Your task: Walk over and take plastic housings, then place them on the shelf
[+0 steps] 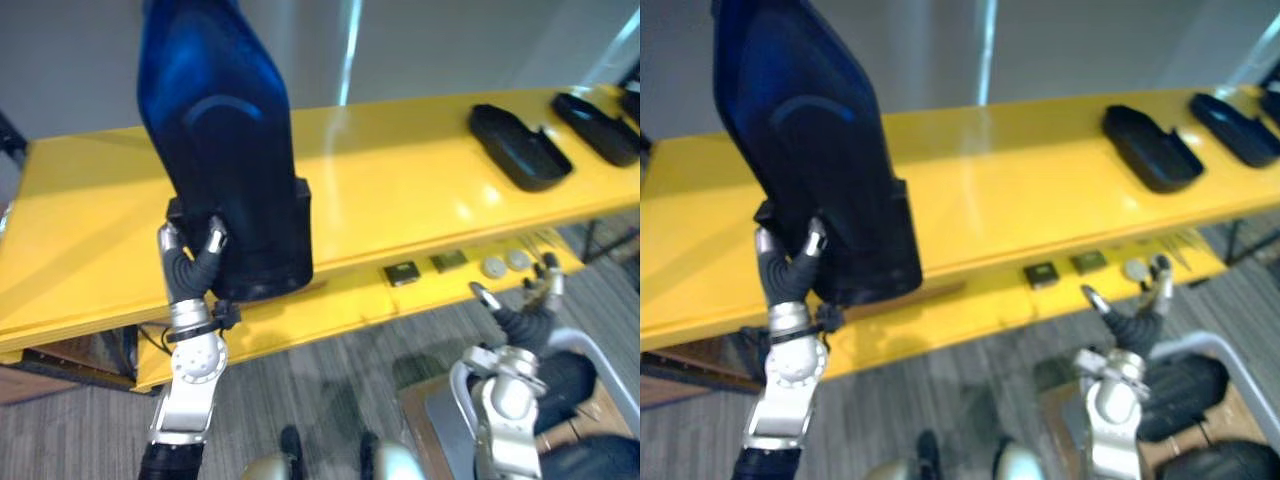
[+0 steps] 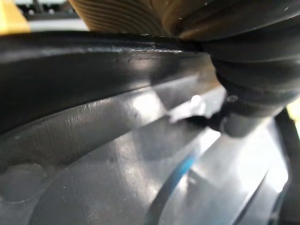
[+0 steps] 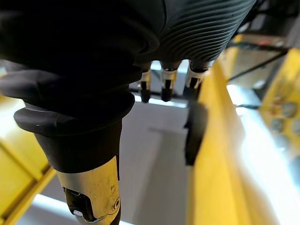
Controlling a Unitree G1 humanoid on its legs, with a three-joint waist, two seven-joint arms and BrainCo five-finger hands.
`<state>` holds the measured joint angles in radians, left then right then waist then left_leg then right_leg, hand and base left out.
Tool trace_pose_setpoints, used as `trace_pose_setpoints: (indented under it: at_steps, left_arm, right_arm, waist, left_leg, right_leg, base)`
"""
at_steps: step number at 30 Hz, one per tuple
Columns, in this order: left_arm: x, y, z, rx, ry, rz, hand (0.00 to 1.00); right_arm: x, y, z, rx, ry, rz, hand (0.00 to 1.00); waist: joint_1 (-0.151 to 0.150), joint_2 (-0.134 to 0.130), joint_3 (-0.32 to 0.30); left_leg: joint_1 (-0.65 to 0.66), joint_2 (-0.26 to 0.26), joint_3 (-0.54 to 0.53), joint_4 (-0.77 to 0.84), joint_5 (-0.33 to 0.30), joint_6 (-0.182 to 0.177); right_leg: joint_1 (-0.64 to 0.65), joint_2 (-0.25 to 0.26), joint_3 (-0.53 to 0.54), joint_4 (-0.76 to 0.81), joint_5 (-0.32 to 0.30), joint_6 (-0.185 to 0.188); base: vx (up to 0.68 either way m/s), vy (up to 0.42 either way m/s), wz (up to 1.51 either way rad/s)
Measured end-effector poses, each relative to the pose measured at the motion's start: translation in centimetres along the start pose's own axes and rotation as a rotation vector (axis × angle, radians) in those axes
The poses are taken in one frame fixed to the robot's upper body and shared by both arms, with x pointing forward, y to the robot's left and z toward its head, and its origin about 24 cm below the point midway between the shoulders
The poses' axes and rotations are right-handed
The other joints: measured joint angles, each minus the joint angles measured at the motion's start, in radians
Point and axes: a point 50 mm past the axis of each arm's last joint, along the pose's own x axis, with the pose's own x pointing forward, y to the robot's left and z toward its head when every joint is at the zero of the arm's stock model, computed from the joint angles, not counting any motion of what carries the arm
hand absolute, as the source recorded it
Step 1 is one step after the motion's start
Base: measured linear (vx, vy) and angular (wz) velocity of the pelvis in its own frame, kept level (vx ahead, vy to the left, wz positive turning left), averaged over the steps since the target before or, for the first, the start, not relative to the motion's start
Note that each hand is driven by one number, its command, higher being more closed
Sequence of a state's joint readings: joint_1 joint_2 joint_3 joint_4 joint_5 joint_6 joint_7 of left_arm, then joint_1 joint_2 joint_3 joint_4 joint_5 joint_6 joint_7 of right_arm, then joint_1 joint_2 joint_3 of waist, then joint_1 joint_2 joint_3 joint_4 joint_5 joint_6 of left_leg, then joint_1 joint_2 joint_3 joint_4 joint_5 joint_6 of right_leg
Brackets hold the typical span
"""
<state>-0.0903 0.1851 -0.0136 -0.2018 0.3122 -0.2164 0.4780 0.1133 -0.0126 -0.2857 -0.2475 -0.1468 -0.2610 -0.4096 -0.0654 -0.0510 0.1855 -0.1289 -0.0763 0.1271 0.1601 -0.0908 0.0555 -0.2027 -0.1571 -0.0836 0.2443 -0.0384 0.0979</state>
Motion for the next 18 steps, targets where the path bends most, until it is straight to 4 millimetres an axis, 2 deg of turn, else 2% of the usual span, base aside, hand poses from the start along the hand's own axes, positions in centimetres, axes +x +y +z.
trace_pose_setpoints:
  at_steps: [3, 7, 10, 13, 16, 18]
  left_arm:
    - [0.0, 0.0, 0.0, 0.015, -0.006, -0.001, 1.00]
    - [-0.3, -0.9, 0.3, -0.031, 0.010, -0.001, 1.00]
    - [-0.1, -1.1, 0.5, -0.053, 0.012, 0.018, 1.00]
    - [0.4, -0.8, 1.0, -0.063, -0.008, 0.062, 1.00]
    - [0.6, -0.8, 1.5, -0.078, -0.032, 0.073, 1.00]
    - [0.6, -1.1, 1.7, -0.079, -0.039, 0.061, 1.00]
  right_arm:
    - [1.6, 0.6, 1.8, 0.002, -0.112, -0.022, 0.00]
    - [2.1, 0.1, 3.6, -0.009, -0.212, -0.076, 0.00]
    - [2.4, -0.7, 4.4, -0.041, -0.263, -0.124, 0.00]
    - [2.4, 0.0, 5.2, -0.015, -0.303, -0.108, 0.00]
    - [2.1, -0.4, 5.5, -0.024, -0.322, -0.110, 0.00]
    - [1.4, -1.0, 5.1, -0.052, -0.298, -0.115, 0.00]
  waist:
    - [0.030, 0.012, -0.002]
    - [0.022, 0.024, -0.002]
    - [0.027, 0.037, 0.007]
    - [0.023, 0.044, 0.006]
    - [0.016, 0.047, 0.008]
    - [-0.010, 0.050, 0.010]
  left_leg:
    - [-0.007, 0.040, -0.011, 0.001, -0.018, -0.030]
    - [-0.013, 0.061, -0.043, 0.007, -0.027, -0.050]
    - [-0.021, 0.063, -0.059, 0.071, -0.043, -0.076]
    - [-0.010, 0.066, -0.095, 0.096, -0.050, -0.080]
    - [-0.013, 0.075, -0.077, 0.094, -0.094, -0.072]
    - [-0.008, 0.081, -0.041, 0.093, -0.112, -0.056]
  right_leg:
    - [0.051, 0.042, -0.007, -0.109, 0.015, -0.009]
    - [0.091, 0.067, -0.054, -0.160, 0.022, -0.019]
    - [0.098, 0.068, -0.053, -0.123, -0.001, -0.042]
    - [0.059, 0.074, -0.003, -0.037, -0.019, -0.054]
    - [0.045, 0.087, 0.035, -0.064, -0.017, -0.050]
    - [0.035, 0.095, 0.068, -0.071, -0.005, -0.032]
  base:
    - [0.27, -0.171, 0.02]
    - [0.13, -0.111, 0.26]
    - [0.08, -0.037, 0.11]
    - [0.04, -0.017, -0.29]
    - [0.02, 0.004, -0.48]
    - [-0.02, 0.046, -0.54]
